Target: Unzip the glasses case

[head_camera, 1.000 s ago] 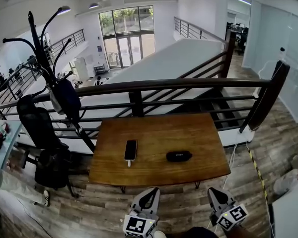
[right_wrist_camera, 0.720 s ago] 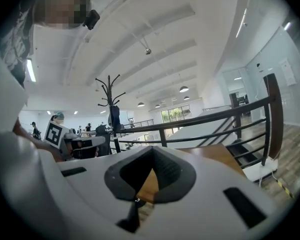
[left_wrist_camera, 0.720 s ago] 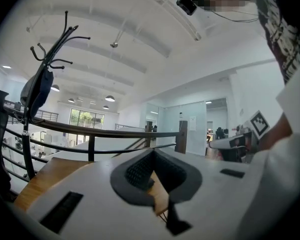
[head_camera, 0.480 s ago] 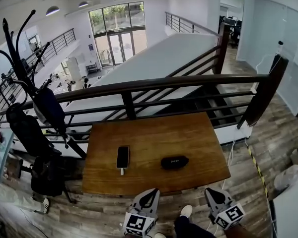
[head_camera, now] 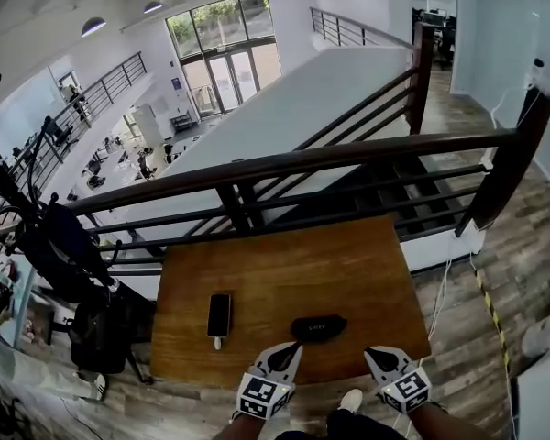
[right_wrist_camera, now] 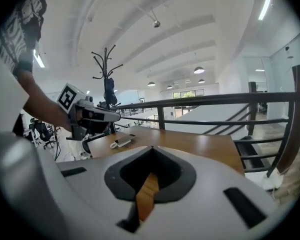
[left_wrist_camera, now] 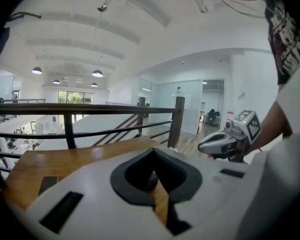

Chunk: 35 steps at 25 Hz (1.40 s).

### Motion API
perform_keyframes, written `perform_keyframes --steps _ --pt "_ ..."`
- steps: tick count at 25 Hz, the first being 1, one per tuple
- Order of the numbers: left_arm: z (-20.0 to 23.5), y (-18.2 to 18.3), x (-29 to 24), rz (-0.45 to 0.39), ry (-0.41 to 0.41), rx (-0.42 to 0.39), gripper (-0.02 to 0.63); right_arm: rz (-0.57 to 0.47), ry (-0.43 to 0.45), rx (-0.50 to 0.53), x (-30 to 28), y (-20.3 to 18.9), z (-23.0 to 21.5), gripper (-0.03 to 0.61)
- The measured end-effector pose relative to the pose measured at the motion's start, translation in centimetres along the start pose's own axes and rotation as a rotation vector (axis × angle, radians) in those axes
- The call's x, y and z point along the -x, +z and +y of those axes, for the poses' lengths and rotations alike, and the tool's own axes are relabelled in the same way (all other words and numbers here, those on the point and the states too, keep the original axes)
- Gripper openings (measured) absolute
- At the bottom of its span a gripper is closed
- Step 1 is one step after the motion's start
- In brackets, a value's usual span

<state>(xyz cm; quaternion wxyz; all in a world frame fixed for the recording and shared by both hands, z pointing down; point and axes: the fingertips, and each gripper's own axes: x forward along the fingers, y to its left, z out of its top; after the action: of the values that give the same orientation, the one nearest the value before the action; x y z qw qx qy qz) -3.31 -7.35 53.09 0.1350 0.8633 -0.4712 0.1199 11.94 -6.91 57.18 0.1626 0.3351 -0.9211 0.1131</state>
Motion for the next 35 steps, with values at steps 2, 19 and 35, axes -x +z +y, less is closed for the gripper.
perform_keyframes --steps 2,19,35 --pt "0.2 -0.6 -3.0 0.042 -0.036 0.007 0.005 0.033 0.024 -0.005 -1.7 -1.4 -1.7 -0.009" --pt "3.2 -13.3 -16.4 0.626 -0.459 -0.204 0.005 0.462 0.090 0.192 -15.3 -11.3 -6.7 0.072" --pt "4.8 -15.0 -17.3 0.678 -0.624 -0.102 0.005 0.665 0.202 0.602 -19.4 -14.3 -7.2 0.017"
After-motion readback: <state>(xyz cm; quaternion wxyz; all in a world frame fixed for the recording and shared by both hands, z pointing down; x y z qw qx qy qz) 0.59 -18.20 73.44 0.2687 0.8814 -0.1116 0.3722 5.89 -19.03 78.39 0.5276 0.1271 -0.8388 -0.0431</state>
